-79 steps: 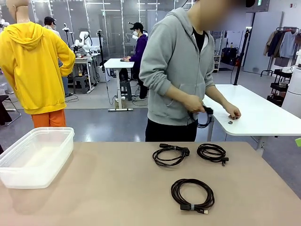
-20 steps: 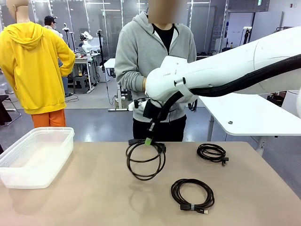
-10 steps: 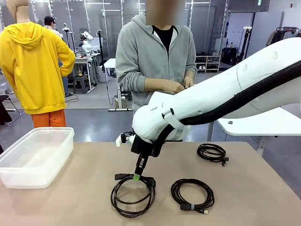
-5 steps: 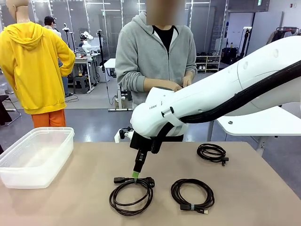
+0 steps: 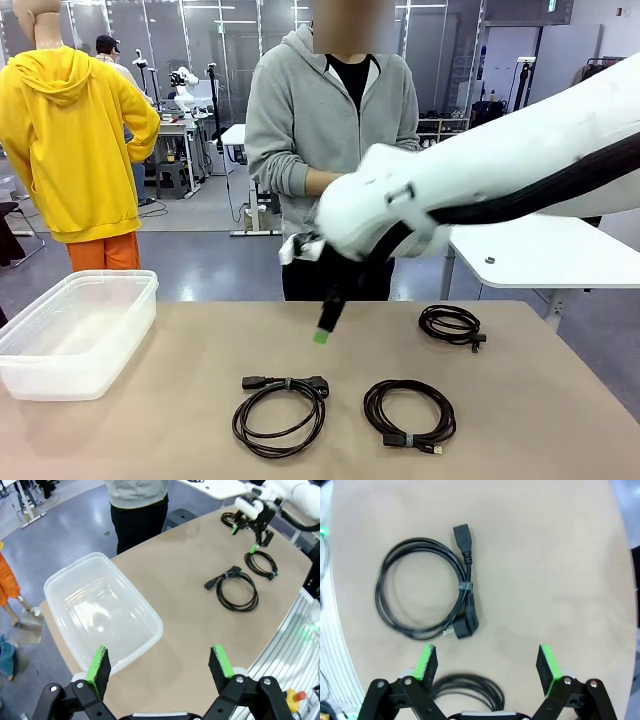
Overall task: Organize and store the cables.
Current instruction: Place the Power Cable into the Organizing box.
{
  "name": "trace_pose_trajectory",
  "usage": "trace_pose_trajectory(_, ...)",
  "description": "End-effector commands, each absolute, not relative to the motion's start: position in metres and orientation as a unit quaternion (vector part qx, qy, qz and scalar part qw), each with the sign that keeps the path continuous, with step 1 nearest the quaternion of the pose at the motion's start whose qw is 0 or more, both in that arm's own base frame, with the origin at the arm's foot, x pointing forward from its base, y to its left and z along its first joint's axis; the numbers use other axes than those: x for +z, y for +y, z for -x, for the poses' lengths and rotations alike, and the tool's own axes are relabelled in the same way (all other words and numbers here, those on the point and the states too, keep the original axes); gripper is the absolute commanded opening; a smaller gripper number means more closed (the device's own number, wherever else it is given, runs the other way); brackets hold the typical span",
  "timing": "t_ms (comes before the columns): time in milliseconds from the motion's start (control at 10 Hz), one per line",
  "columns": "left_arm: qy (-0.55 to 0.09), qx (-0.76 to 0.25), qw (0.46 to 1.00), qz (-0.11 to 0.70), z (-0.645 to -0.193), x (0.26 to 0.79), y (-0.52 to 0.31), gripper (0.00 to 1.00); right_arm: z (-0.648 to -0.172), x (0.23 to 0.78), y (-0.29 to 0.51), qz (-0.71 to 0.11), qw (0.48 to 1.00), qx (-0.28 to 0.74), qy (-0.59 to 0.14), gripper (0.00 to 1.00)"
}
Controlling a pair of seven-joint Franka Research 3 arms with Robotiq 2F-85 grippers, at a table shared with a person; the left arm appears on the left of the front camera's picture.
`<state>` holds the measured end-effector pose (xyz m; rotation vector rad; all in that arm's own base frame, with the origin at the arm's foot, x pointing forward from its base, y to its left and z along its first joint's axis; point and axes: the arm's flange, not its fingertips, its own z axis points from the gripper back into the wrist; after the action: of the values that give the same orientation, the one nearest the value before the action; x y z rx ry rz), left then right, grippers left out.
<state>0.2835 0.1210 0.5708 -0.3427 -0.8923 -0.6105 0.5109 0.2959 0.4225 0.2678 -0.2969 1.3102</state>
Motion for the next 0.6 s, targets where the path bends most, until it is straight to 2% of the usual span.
trace_pose_trajectory(0, -0.424, -0.293, 0.84, 0.167, -0.284, 0.571, 0.12, 1.0, -0.488, 0.439, 0.206, -0.192, 0.764, 0.594, -0.165, 1.0)
trace_pose_trajectory(300, -0.424, -0.293, 0.84, 0.167, -0.284, 0.571, 0.12, 1.0, -0.459, 0.456, 0.108, -0.172, 0.796, 0.528, -0.241, 1.0)
trace_pose_trajectory(400, -0.424, -0.293, 0.84, 0.167, -0.284, 0.571, 0.12, 1.0, -0.446, 0.459, 0.062, -0.206, 0.8, 0.485, -0.286, 1.0)
trace_pose_trajectory(500, -0.424, -0.293, 0.84, 0.167, -0.284, 0.571, 0.12, 1.0, -0.427, 0.457, 0.035, -0.202, 0.809, 0.456, -0.311, 1.0)
